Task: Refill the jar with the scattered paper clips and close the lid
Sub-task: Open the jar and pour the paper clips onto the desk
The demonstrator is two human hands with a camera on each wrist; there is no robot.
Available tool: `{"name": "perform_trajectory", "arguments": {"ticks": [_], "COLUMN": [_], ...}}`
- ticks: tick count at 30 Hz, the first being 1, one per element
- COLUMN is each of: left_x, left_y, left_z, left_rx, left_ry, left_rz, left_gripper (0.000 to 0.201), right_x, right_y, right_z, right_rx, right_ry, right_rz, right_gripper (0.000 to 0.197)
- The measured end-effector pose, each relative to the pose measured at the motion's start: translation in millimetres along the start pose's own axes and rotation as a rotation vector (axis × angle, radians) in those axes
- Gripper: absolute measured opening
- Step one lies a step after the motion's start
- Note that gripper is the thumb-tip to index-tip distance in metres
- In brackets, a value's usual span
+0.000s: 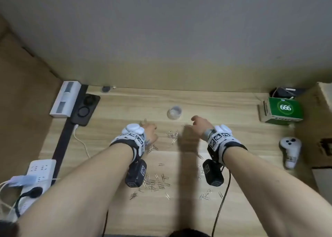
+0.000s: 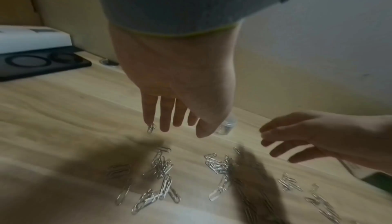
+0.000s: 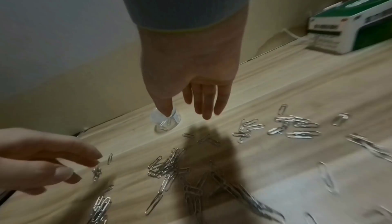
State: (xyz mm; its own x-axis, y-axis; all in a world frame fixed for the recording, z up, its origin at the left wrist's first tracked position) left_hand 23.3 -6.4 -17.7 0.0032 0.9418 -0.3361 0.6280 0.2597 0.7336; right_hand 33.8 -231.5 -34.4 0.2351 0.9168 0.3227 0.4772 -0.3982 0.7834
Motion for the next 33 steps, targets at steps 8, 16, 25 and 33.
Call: {"name": "perform_trajectory", "arguments": {"ticks": [8,16,25,33], "left_x": [22,26,17,-1], "left_y": [13,10,11,18], "left_z": [51,78,83,103], "left_rx": [0.066,0.095,0.035,-0.056], "left_ry": [0.016,-0.063,-0.205,-0.32], "left_rz": [-0.054,-0.064,-0.223,-0.196], "left_gripper": [0.051,0.055,0.077,0.05], "right_x": [39,49,37,18], "right_y": [1,-12,-29,-35], "right_z": [75,91,79,76], "right_rx": [-0.045,-0.086,0.093,0.126], "right_ry": [0.092,0.094,0.102,0.143], "right_rz": [0.033,0.013,0.451,0.47], "right_gripper": [0.092,0.059,0.067,0.073]}}
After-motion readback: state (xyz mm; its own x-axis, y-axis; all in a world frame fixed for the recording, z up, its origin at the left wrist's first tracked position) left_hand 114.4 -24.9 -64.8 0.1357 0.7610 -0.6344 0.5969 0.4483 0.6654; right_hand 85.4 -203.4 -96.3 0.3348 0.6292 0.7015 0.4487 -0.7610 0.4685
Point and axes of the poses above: each hand's wrist, its own z-axis towards the middle knuckle, its own y-axis out of the back of the hand, x = y × z, the point moved 3 cm from there along z, towards the middle knuckle, and after that the axes turned 7 degrees about -z, right-handed, at the moved point
